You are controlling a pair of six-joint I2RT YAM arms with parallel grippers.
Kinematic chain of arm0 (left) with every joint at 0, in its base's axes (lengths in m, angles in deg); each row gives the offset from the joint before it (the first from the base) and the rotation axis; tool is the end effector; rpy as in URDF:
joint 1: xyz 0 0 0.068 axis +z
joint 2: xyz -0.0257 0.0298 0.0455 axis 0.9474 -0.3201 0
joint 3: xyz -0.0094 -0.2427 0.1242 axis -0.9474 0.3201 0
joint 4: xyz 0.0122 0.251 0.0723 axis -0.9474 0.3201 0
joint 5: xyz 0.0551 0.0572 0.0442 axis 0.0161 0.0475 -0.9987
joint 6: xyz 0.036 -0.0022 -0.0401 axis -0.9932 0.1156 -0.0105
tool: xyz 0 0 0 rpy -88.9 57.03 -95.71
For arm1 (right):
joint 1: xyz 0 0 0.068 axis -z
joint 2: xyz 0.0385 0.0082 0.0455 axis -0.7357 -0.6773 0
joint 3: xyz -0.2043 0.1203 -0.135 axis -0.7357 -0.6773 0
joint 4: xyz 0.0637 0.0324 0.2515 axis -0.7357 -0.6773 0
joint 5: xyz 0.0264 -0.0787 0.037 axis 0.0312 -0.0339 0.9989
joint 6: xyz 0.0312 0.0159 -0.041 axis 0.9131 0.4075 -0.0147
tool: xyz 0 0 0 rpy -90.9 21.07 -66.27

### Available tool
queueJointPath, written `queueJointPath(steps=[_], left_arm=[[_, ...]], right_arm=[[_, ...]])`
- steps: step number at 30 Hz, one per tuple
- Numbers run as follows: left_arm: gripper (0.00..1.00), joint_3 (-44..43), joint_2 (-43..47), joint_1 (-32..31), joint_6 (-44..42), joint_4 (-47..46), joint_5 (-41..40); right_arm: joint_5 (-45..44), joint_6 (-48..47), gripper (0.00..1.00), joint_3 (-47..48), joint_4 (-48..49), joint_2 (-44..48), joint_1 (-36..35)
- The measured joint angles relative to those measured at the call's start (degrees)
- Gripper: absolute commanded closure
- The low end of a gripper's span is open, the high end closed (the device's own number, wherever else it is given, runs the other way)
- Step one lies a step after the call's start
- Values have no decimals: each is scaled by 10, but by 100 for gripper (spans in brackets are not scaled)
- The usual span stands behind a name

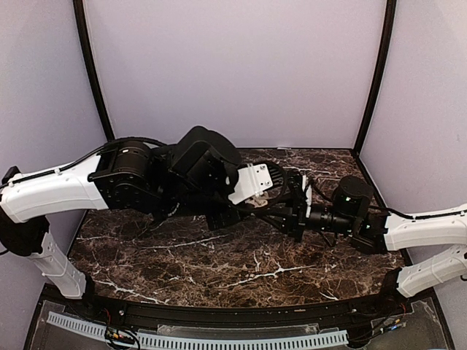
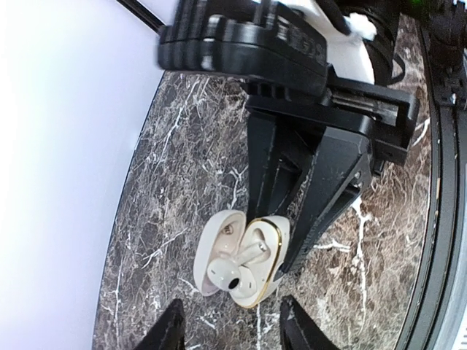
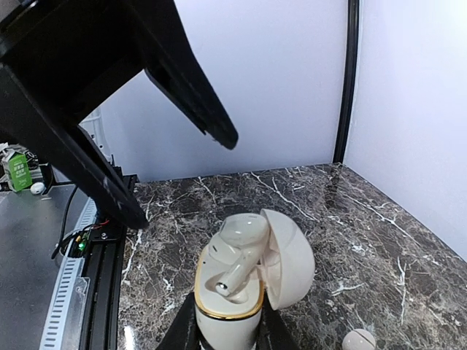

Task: Insert the wireless bluetooth earbuds into the charging case
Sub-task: Insert the right earbud into the right side groove of the charging case, then pick up the right earbud from the right side groove of the charging case.

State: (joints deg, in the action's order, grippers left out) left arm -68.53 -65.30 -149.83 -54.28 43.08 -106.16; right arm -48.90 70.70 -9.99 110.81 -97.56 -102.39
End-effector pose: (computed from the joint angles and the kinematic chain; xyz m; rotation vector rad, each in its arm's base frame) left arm 0.0876 -0.3464 0.3995 1.4074 1.5990 -0.0672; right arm 0.1361 0.2183 0.2630 -1.0500 1.2854 1.0386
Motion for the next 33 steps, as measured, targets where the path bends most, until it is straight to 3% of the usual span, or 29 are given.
queueJointPath(steps=[11,22,33], left_arm=[[58,131,143,101,190,-144,144],[62,132,81,113,327,-201,238],[71,132,66,120,372,-207,263]], right_arm=[[-46,0,100,-1,0,21,0],[-80,0,100,0,-12,21,0],[-89,-1,100,0,-21,21,0]])
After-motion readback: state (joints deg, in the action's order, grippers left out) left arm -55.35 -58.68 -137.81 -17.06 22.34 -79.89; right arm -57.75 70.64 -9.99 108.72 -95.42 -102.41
